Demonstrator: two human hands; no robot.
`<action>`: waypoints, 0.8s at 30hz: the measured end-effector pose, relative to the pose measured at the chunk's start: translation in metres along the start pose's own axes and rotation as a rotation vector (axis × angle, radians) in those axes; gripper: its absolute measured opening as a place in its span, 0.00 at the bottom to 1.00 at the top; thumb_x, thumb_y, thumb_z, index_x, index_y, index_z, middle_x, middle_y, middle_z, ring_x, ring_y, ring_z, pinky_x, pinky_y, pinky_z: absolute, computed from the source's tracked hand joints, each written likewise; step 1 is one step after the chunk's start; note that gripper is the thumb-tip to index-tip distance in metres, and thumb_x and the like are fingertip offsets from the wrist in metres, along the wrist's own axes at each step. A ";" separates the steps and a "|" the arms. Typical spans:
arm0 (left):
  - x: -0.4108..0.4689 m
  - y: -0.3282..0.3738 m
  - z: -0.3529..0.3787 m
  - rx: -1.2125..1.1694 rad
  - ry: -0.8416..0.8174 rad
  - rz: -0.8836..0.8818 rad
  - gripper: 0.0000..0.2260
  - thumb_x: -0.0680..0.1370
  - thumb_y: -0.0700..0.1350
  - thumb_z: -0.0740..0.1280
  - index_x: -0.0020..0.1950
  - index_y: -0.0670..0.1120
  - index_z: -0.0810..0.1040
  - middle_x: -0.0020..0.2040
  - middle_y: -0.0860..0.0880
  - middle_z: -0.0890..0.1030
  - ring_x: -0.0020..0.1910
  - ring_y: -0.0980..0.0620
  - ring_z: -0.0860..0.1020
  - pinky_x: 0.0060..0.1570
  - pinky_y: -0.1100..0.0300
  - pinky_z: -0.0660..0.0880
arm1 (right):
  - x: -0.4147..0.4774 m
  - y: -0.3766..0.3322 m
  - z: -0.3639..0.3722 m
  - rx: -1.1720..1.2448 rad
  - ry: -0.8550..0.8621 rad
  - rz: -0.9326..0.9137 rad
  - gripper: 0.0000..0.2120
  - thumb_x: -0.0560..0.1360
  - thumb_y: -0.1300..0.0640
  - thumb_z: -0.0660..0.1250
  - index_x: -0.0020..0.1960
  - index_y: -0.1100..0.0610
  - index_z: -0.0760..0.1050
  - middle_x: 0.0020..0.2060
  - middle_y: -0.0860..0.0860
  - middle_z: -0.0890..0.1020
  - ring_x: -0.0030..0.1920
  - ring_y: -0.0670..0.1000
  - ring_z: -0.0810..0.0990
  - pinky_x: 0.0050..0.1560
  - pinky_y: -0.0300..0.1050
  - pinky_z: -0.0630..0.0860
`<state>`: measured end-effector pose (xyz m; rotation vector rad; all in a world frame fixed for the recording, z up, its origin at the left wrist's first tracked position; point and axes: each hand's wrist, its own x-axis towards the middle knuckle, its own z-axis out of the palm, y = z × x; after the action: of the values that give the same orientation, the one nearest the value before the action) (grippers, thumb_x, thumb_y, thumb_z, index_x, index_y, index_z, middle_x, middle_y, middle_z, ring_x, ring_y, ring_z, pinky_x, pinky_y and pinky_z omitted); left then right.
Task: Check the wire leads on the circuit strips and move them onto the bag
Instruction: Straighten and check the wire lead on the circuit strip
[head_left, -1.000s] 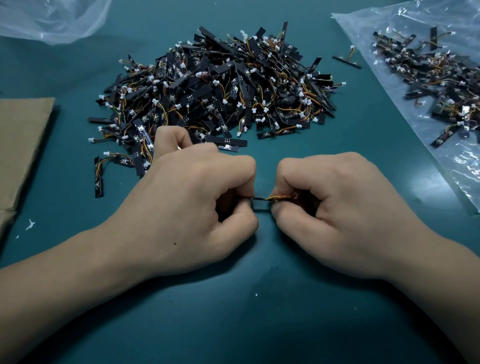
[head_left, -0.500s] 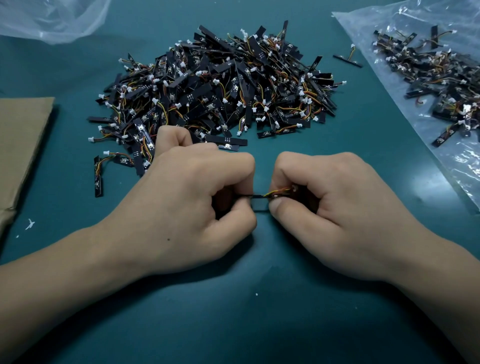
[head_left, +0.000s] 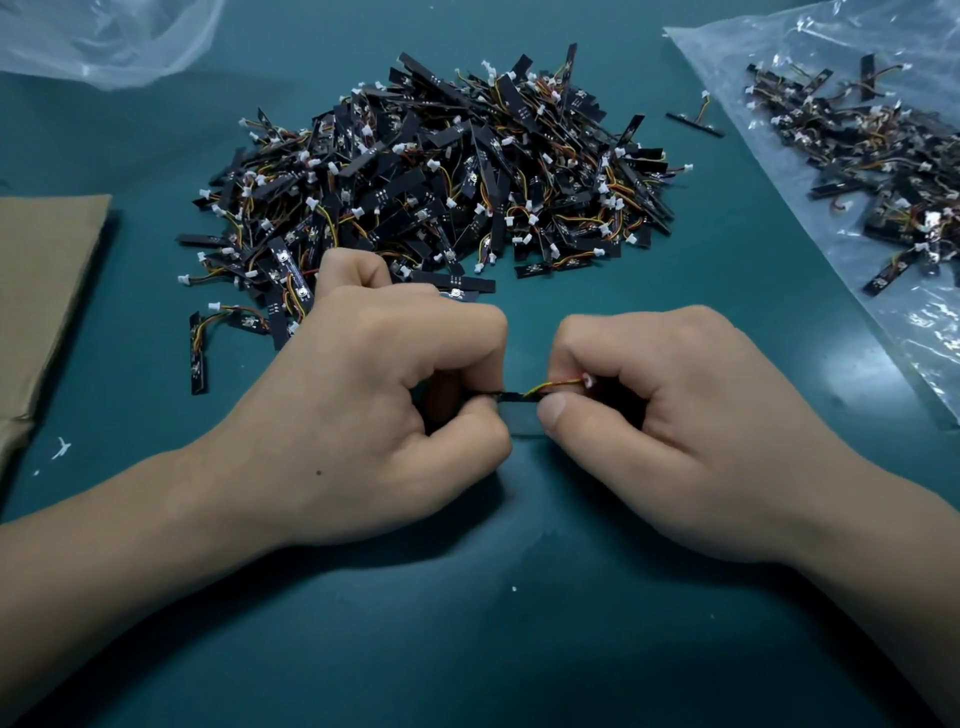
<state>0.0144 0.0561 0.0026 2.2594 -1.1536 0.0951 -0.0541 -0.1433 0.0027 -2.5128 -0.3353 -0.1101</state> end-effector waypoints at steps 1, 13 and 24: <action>0.000 0.000 0.000 -0.001 -0.005 -0.002 0.04 0.69 0.44 0.66 0.34 0.49 0.73 0.28 0.53 0.71 0.31 0.56 0.68 0.49 0.50 0.63 | 0.001 0.000 0.000 -0.034 -0.020 -0.013 0.13 0.75 0.46 0.61 0.36 0.52 0.67 0.26 0.49 0.71 0.31 0.53 0.72 0.33 0.55 0.71; 0.005 0.000 0.000 0.032 0.098 -0.164 0.25 0.70 0.51 0.65 0.68 0.60 0.71 0.55 0.63 0.76 0.60 0.57 0.74 0.63 0.51 0.62 | 0.005 0.015 -0.005 0.687 0.525 0.095 0.07 0.85 0.55 0.60 0.51 0.51 0.75 0.27 0.47 0.72 0.27 0.46 0.66 0.30 0.37 0.65; -0.002 -0.009 0.010 0.338 0.012 -0.160 0.16 0.76 0.56 0.61 0.63 0.58 0.77 0.67 0.62 0.73 0.67 0.49 0.67 0.57 0.45 0.59 | 0.001 0.012 0.008 0.293 0.239 0.111 0.06 0.80 0.53 0.67 0.50 0.48 0.84 0.33 0.41 0.82 0.33 0.43 0.80 0.35 0.34 0.71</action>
<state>0.0187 0.0561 -0.0105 2.6349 -1.0054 0.2570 -0.0504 -0.1480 -0.0105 -2.1939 -0.1044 -0.2920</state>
